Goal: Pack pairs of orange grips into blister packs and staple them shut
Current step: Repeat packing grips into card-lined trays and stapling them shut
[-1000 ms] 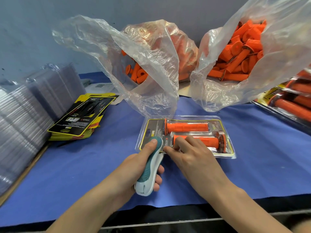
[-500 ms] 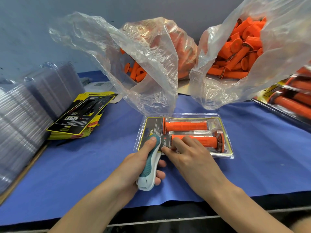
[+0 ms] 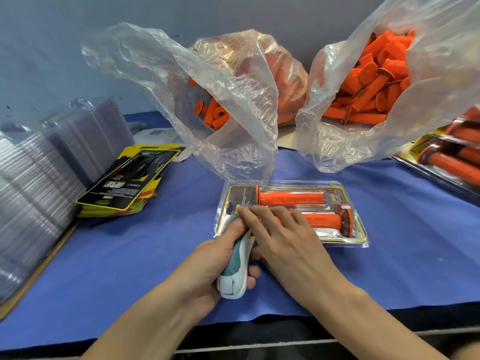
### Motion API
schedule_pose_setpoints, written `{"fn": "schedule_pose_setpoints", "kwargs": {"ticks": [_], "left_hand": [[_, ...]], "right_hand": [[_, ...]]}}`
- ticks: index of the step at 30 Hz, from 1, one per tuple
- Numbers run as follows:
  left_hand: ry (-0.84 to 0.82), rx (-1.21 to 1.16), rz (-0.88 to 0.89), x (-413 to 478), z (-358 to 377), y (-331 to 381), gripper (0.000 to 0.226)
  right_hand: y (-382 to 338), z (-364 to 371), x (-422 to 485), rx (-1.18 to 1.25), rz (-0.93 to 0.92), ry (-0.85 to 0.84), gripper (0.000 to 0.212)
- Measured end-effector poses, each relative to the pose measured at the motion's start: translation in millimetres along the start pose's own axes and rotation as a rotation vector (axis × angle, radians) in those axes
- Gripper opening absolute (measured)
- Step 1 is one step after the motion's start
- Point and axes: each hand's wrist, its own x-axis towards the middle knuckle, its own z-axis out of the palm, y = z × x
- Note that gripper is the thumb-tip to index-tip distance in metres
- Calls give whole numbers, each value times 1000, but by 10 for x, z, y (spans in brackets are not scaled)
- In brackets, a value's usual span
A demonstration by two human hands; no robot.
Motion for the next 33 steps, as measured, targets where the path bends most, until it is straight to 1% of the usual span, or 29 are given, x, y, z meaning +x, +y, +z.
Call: {"fn": "schedule_pose_setpoints", "kwargs": {"ticks": [10, 12, 15, 17, 19, 21, 22, 23, 25, 26, 27, 29, 31, 33], "left_hand": [[6, 6, -35, 42, -52, -17, 46], [-12, -3, -39, 45, -52, -21, 46], [-65, -28, -50, 41, -39, -6, 43], [-122, -8, -71, 19, -52, 32, 45], [-146, 121, -79, -29, -130, 90, 55], [-157, 389, -79, -108, -326, 167, 76], [-175, 535, -80, -168, -462, 227, 82], [-198, 654, -81, -232, -609, 299, 81], [-205, 779, -79, -346, -851, 453, 75], [-159, 799, -75, -372, -934, 512, 78], [-75, 792, -70, -360, -989, 556, 83], [164, 744, -5, -207, -1069, 575, 88], [424, 789, 132, 1, -1134, 516, 76], [687, 1024, 242, 144, -1221, 436, 64]], "right_hand": [[16, -29, 80, 45, -5, -23, 29], [15, -32, 75, 42, 0, -18, 31], [3, -18, 63, 31, 26, -33, 44], [-10, -1, 46, 37, 51, -31, 50], [6, 25, 26, 16, 51, -18, 50], [51, 58, 7, 10, 33, 1, 44], [73, 72, 2, 18, 26, 8, 36], [88, 86, -3, 21, 20, 11, 28], [86, 110, -10, 23, 8, 19, 19], [80, 118, -9, 31, -1, 34, 17], [72, 125, -5, 45, -14, 55, 14], [51, 114, 6, 81, -68, 100, 10], [46, 87, 5, 123, -172, 131, 10], [47, 50, -19, 175, -275, 136, 11]]}}
